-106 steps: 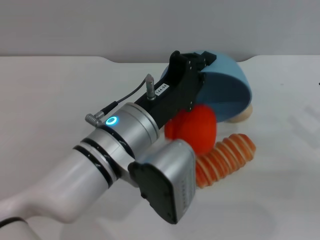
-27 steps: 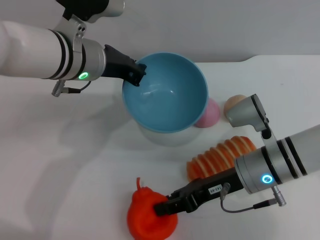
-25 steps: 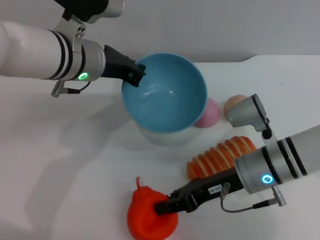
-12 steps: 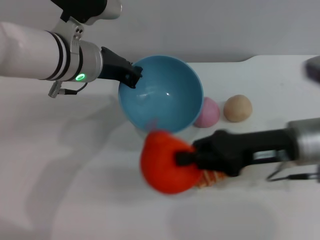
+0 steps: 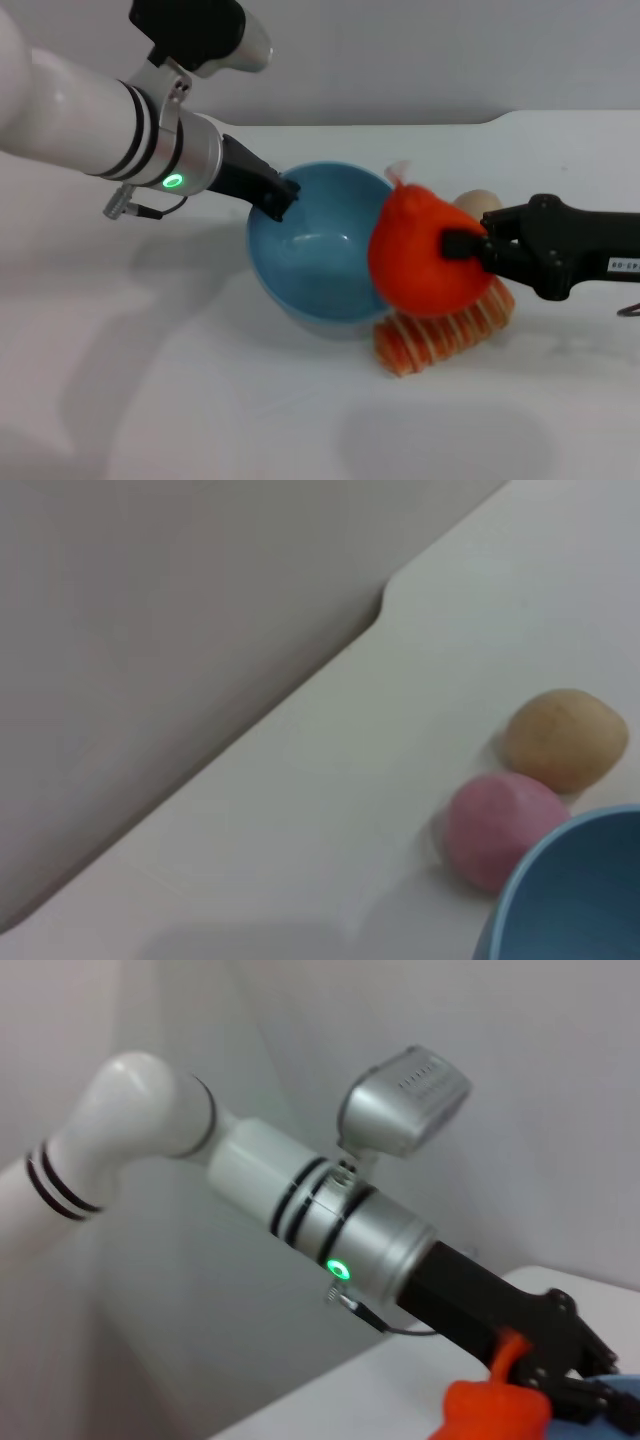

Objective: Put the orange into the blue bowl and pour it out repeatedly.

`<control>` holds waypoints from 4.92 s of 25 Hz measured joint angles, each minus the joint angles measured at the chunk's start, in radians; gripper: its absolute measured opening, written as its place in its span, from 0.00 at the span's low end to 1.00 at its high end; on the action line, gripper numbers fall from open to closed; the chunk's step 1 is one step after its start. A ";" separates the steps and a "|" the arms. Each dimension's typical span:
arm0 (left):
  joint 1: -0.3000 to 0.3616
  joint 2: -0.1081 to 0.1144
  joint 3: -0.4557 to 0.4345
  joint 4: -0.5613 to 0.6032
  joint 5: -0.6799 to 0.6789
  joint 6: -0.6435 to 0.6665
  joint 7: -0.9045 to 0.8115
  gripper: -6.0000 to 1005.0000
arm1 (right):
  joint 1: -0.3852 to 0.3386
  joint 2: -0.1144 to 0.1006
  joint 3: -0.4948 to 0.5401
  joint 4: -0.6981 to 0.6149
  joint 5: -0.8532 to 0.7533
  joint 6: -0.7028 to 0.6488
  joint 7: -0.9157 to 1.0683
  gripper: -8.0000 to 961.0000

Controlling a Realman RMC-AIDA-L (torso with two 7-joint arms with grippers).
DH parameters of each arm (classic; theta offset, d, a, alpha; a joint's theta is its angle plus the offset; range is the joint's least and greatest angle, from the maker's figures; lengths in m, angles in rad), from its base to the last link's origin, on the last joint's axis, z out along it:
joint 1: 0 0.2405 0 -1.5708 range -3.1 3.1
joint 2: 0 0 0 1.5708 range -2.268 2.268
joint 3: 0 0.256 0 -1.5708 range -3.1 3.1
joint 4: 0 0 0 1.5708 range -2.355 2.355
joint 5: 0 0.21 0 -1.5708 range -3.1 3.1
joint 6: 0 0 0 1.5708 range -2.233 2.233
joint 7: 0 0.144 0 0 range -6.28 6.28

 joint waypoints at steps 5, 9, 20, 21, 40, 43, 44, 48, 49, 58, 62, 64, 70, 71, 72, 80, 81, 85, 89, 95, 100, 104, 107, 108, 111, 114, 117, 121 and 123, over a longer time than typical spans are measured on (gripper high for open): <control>-0.009 -0.003 0.028 -0.002 -0.003 0.003 -0.009 0.01 | 0.006 0.002 -0.007 0.043 -0.016 0.083 -0.031 0.03; -0.021 -0.004 0.064 0.000 -0.007 0.002 -0.021 0.01 | 0.027 0.004 -0.002 0.083 -0.011 0.164 -0.031 0.04; -0.026 -0.004 0.069 -0.012 -0.029 -0.009 -0.022 0.01 | 0.111 0.002 -0.012 0.185 -0.030 0.239 -0.030 0.08; -0.025 -0.004 0.069 -0.012 -0.029 -0.010 -0.022 0.01 | 0.110 0.002 -0.012 0.185 -0.031 0.243 -0.029 0.08; -0.035 -0.002 0.076 -0.153 -0.023 -0.119 -0.012 0.01 | 0.024 0.002 0.077 0.178 0.055 0.247 -0.033 0.47; -0.033 -0.001 0.076 -0.164 -0.023 -0.135 -0.011 0.01 | 0.022 0.002 0.077 0.181 0.058 0.248 -0.034 0.47; -0.034 0.000 0.074 -0.165 -0.023 -0.137 -0.011 0.01 | 0.022 0.002 0.077 0.181 0.058 0.249 -0.034 0.47; -0.045 -0.001 0.067 -0.176 -0.028 -0.138 -0.014 0.01 | 0.022 0.002 0.077 0.182 0.058 0.250 -0.034 0.47; -0.050 -0.001 0.066 -0.187 -0.028 -0.137 -0.015 0.01 | 0.022 0.002 0.077 0.182 0.058 0.250 -0.034 0.47; -0.068 -0.002 0.060 -0.239 -0.025 -0.137 -0.019 0.00 | 0.020 0.001 0.085 0.183 0.058 0.251 -0.035 0.47; -0.065 -0.002 0.058 -0.239 -0.024 -0.148 -0.023 0.01 | 0.020 0.001 0.089 0.184 0.058 0.251 -0.035 0.47; -0.062 -0.002 0.057 -0.239 -0.023 -0.160 -0.033 0.02 | 0.017 0.001 0.089 0.184 0.058 0.251 -0.035 0.47; -0.057 -0.001 0.057 -0.239 -0.020 -0.169 -0.048 0.05 | 0.016 0.001 0.091 0.184 0.058 0.251 -0.035 0.47; -0.057 -0.001 0.057 -0.239 -0.020 -0.169 -0.048 0.05 | 0.015 0.001 0.091 0.184 0.058 0.251 -0.035 0.47; -0.057 -0.001 0.058 -0.239 -0.019 -0.168 -0.049 0.06 | 0.015 0.001 0.091 0.184 0.058 0.251 -0.036 0.47; -0.040 0.002 0.049 -0.178 -0.016 -0.176 -0.049 0.28 | 0.006 0.004 0.159 0.186 0.062 0.251 -0.115 0.47; -0.023 0.002 0.043 -0.140 -0.016 -0.196 -0.049 0.32 | 0.004 0.005 0.164 0.186 0.064 0.251 -0.122 0.47; 0.008 0.003 0.042 -0.077 -0.016 -0.240 -0.044 0.47 | -0.006 0.001 0.188 0.188 0.071 0.256 -0.138 0.50; 0.074 0.004 0.040 0.011 -0.017 -0.364 -0.038 0.61 | -0.019 0.003 0.262 0.201 0.094 0.274 -0.242 0.60; 0.224 0.004 0.152 0.059 -0.017 -0.682 -0.030 0.71 | -0.045 0.003 0.291 0.278 0.129 0.333 -0.469 0.69; 0.329 0.004 0.308 -0.001 -0.017 -0.983 -0.003 0.72 | -0.056 0.006 0.328 0.452 0.293 0.404 -0.769 0.69; 0.408 0.003 0.475 -0.099 -0.017 -1.357 0.032 0.77 | -0.062 0.008 0.338 0.582 0.443 0.426 -0.989 0.69; 0.432 0.000 0.571 -0.190 -0.023 -1.553 0.033 0.81 | -0.064 0.011 0.338 0.669 0.548 0.420 -1.113 0.69; 0.432 0.000 0.596 -0.220 -0.024 -1.596 0.031 0.81 | -0.065 0.011 0.338 0.699 0.583 0.419 -1.150 0.69; 0.433 -0.005 0.667 -0.317 -0.028 -1.709 0.022 0.81 | -0.065 0.014 0.339 0.803 0.706 0.414 -1.271 0.69; 0.437 -0.007 0.709 -0.365 -0.053 -1.771 -0.014 0.81 | -0.071 0.016 0.339 0.837 0.756 0.395 -1.284 0.69; 0.436 -0.007 0.752 -0.415 -0.069 -1.851 -0.029 0.81 | -0.087 0.020 0.346 0.861 0.799 0.361 -1.285 0.69; 0.428 -0.009 0.777 -0.446 -0.104 -1.902 -0.034 0.81 | -0.093 0.019 0.385 0.883 0.806 0.347 -1.287 0.69; 0.420 -0.009 0.780 -0.454 -0.119 -1.903 -0.036 0.81 | -0.096 0.019 0.405 0.888 0.806 0.345 -1.287 0.69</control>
